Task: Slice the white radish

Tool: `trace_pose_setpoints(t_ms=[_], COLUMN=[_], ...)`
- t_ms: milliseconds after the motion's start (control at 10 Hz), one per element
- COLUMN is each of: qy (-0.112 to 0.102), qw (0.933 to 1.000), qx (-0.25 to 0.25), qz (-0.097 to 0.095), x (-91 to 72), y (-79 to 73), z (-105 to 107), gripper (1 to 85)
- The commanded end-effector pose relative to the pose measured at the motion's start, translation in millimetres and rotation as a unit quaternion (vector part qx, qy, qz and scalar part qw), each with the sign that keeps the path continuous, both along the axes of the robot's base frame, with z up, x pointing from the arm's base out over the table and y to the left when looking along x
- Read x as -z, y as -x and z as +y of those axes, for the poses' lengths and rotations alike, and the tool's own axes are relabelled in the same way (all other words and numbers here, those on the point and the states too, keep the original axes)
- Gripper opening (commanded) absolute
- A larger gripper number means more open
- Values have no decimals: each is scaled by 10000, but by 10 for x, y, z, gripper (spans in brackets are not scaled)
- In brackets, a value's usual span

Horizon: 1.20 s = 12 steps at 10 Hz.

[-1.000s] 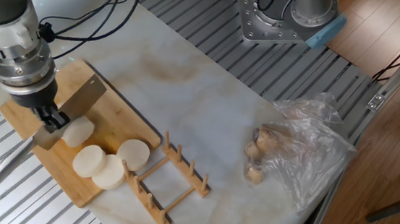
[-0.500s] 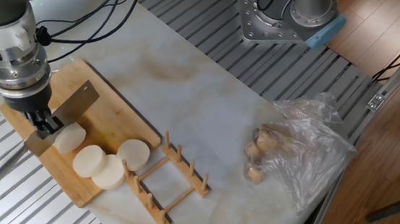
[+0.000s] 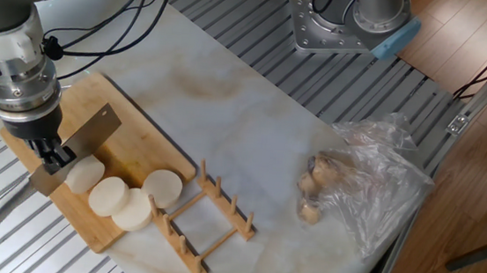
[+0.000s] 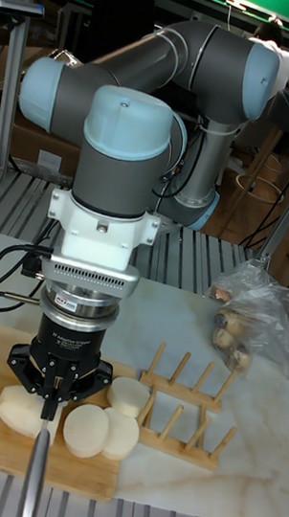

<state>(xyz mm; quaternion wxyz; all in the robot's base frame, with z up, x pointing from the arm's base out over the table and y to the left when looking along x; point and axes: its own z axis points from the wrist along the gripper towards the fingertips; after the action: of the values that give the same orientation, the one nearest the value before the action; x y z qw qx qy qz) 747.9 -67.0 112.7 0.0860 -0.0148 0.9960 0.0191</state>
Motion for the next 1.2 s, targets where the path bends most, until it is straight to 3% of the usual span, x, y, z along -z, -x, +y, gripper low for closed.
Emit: trace_pose_setpoints(t_ms=[0,400,1100], qy=[-68,-132,-106], qw=[10000,9998,9995], qx=[3,-122,-170], qz=[-36,35,248], x=[27,15,-6], y=[-26,9,169], z=[22,31,-29], gripper=[63,137,147])
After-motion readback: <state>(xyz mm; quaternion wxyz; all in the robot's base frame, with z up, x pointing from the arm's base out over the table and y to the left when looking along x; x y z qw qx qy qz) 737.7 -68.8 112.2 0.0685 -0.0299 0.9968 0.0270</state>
